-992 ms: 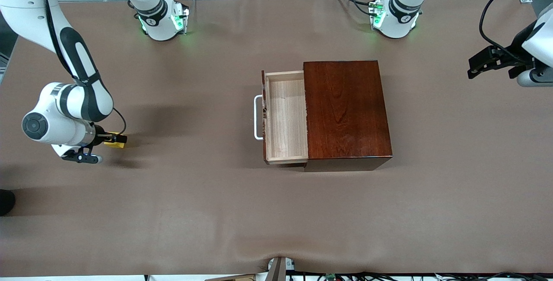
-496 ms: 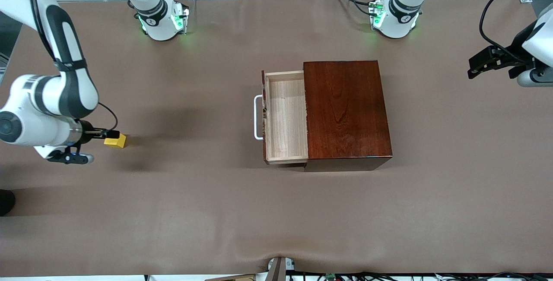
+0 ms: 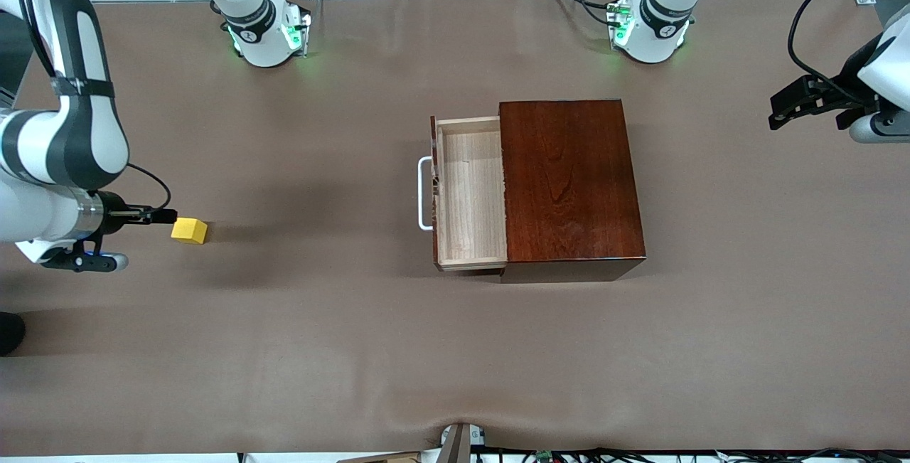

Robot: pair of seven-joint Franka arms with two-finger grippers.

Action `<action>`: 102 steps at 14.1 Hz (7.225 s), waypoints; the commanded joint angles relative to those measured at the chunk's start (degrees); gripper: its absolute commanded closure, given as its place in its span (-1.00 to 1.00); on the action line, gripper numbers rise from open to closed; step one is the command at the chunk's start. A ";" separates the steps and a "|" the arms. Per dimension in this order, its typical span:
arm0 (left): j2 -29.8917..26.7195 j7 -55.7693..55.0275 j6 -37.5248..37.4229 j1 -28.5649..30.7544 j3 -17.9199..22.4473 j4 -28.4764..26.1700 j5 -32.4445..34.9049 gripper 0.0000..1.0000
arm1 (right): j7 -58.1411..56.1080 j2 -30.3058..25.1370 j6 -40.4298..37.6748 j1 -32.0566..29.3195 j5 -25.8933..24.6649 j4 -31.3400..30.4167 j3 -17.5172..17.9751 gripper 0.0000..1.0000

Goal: Open drawer, take yellow block, close drawer
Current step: 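Set the yellow cube on the table and open the right gripper, then move the left gripper over the open drawer front, then push the drawer front into the box with the left gripper, then lift the left gripper off the closed box and draw back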

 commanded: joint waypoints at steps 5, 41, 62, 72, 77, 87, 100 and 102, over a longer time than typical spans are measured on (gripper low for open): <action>0.50 -0.02 1.71 0.05 0.11 0.85 0.27 -1.00 | 0.46 -3.78 -13.73 1.99 0.25 12.57 1.93 -1.00; 38.11 -137.02 38.16 -47.15 -1.56 11.57 0.80 -1.00 | 0.72 -22.24 -13.85 0.58 0.17 7.32 1.77 -1.00; 40.41 -145.39 32.84 -48.03 0.38 10.96 8.45 -1.00 | 0.89 -22.24 -13.94 0.58 0.25 7.24 1.77 -1.00; 39.97 -145.39 19.65 -47.23 1.87 10.70 8.54 -1.00 | 0.89 -22.24 -13.94 0.58 0.25 7.24 1.77 -1.00; 39.88 -145.48 14.55 -47.06 3.98 10.69 8.97 -1.00 | 0.89 -22.24 -13.85 0.58 0.25 7.24 1.77 -1.00; 39.88 -145.22 10.76 -47.41 4.07 10.78 11.26 -1.00 | 0.89 -22.24 -13.94 0.58 0.25 7.24 1.77 -1.00; 30.31 -115.81 12.87 -41.10 3.45 13.51 9.94 -1.00 | 0.89 -22.24 -14.29 0.58 0.25 7.32 1.77 -1.00; 29.25 -109.83 12.96 -38.81 3.45 13.42 9.59 -1.00 | 0.89 -22.24 -14.29 0.58 0.25 7.32 1.77 -1.00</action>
